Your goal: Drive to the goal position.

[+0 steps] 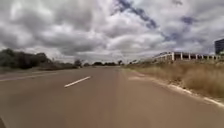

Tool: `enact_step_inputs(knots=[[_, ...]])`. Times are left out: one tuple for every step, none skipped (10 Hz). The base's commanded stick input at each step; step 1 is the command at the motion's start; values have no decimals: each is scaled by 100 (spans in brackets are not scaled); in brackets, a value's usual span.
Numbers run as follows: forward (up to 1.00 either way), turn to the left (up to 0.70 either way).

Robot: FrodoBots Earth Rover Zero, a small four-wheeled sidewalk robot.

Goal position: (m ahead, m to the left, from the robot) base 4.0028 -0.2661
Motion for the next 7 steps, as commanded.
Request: enact_step_inputs(knots=[[85,-8],[85,-13],[85,-19],[85,-24],[85,-29],[85,-32],[85,-34]])
